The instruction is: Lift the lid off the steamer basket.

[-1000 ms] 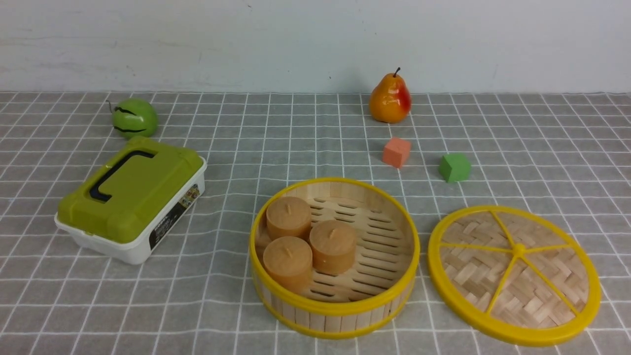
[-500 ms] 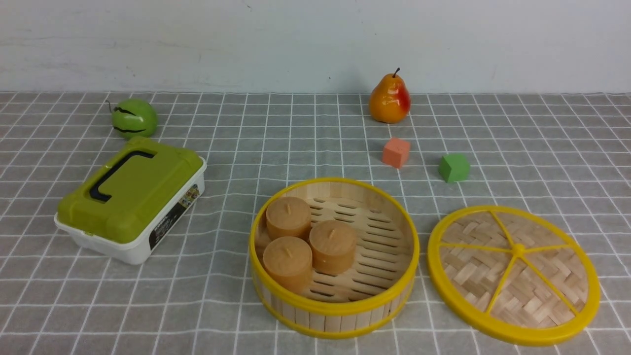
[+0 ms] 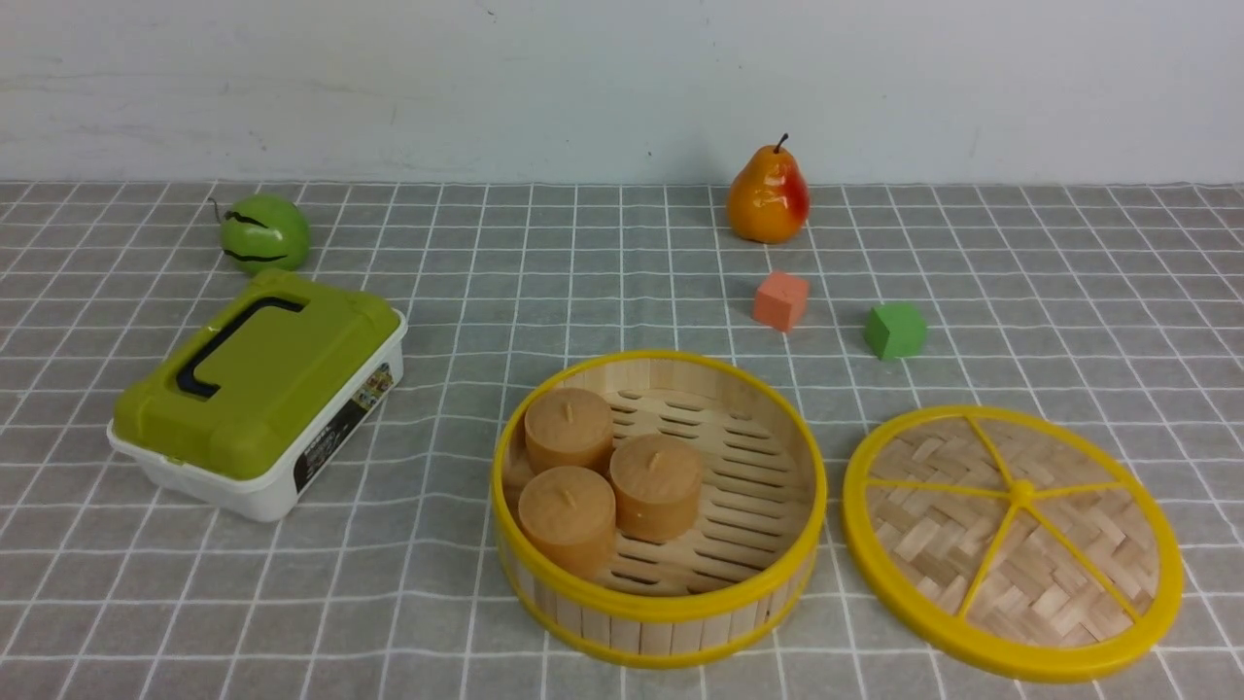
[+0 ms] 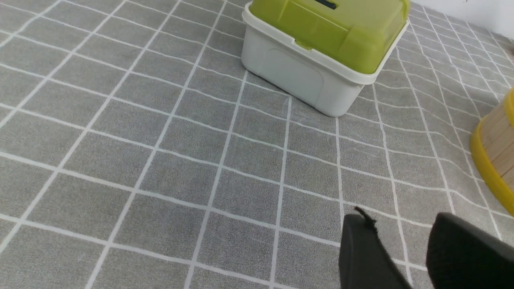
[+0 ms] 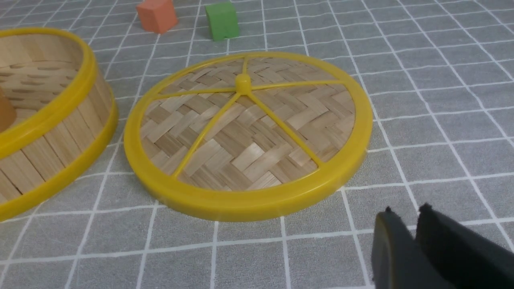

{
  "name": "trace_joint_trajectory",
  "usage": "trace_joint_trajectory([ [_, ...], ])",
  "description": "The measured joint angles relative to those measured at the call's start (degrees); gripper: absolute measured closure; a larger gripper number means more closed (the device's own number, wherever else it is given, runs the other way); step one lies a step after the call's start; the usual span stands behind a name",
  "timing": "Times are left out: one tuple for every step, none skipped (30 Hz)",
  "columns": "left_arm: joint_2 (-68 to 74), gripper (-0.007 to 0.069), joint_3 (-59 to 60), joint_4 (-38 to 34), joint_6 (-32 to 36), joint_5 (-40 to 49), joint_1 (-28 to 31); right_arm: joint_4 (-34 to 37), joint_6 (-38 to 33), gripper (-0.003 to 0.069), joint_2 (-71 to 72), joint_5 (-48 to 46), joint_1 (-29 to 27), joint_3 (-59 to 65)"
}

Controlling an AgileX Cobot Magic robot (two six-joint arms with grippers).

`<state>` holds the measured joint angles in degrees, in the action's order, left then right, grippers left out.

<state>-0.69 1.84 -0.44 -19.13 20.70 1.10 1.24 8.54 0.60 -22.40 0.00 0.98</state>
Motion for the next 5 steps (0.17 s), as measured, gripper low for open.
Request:
trace_joint_trajectory([
  [0.0,0.0386,0.0,0.0,0.0,0.0,0.0,0.0,0.0,0.0591,0.0,0.0,0.0,0.0],
  [0.0,0.0386,0.0,0.0,0.0,0.0,0.0,0.0,0.0,0.0589,0.0,0.0,0.0,0.0],
  [0.0,0.0386,0.0,0.0,0.0,0.0,0.0,0.0,0.0,0.0586,0.0,0.0,0.0,0.0],
  [0.0,0.0386,0.0,0.0,0.0,0.0,0.0,0.0,0.0,0.0584,0.0,0.0,0.0,0.0],
  [0.0,0.0386,0.0,0.0,0.0,0.0,0.0,0.0,0.0,0.0582,0.0,0.0,0.0,0.0],
])
